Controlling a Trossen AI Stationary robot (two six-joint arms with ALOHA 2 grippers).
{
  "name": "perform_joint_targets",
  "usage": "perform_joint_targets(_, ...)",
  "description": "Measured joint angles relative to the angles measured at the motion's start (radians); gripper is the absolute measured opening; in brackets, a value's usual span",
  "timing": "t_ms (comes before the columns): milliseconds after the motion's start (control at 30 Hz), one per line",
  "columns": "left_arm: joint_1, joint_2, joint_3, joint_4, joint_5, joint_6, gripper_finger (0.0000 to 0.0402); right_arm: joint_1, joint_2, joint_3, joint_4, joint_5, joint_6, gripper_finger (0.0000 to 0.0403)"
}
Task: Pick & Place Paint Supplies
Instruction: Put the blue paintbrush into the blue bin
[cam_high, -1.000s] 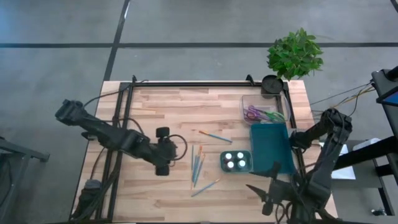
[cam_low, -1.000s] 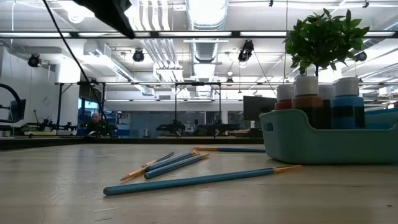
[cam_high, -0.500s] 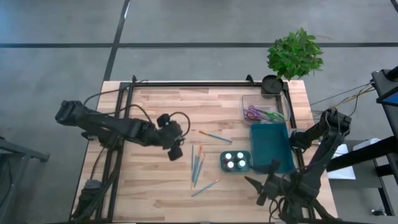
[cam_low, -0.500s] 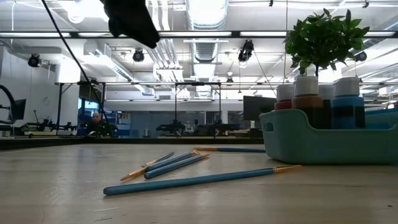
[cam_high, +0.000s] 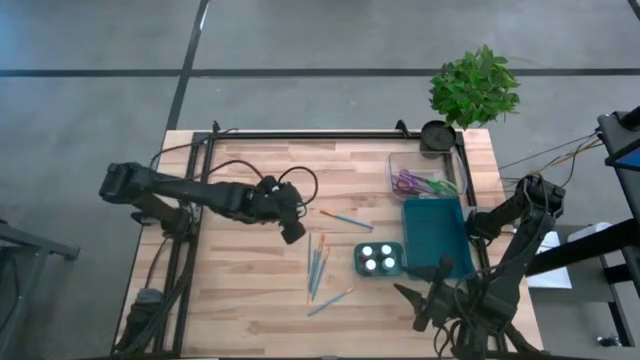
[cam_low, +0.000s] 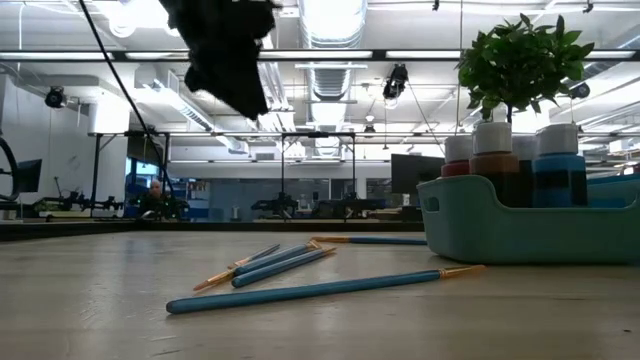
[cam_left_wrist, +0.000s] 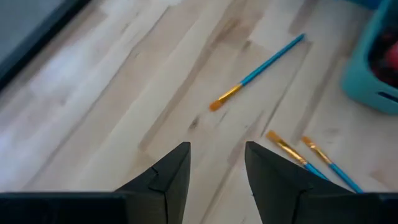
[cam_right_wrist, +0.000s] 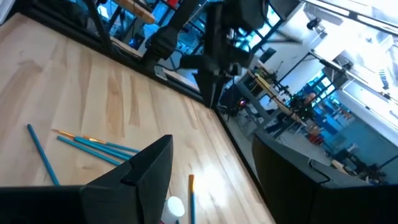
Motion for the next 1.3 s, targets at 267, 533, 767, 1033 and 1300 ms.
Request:
perform_joint_targets(267,0.067,0.112,0.002,-0.021,0.043,-0.117,0.0161,0.000,0.000,-0.021,0.013,-0.002,-0.003,0.0217)
perform_joint_targets(533,0.093,0.223,0.027,0.026,0.151,-0.124,0.0161,0.000,0.000,-0.023,0.041,-0.006,-0.001,0.0217)
perform_joint_targets(767,0.090,0.236,0.019,0.078,0.186,-0.082,0.0161,0.000,0.000,-0.025,0.064,-0.007,0.002,0.0217)
perform_joint_targets(1033,0.082,0.302,0.019,0.121,0.265,-0.113,0.0162,0.000,0.000,-0.027,0.087,-0.017,0.004,0.0217)
perform_joint_targets(1300,0.070,0.364,0.020,0.193,0.356,-0.121,0.0162,0.000,0.000,-0.028,0.096,-0.018,0.006,0.0217)
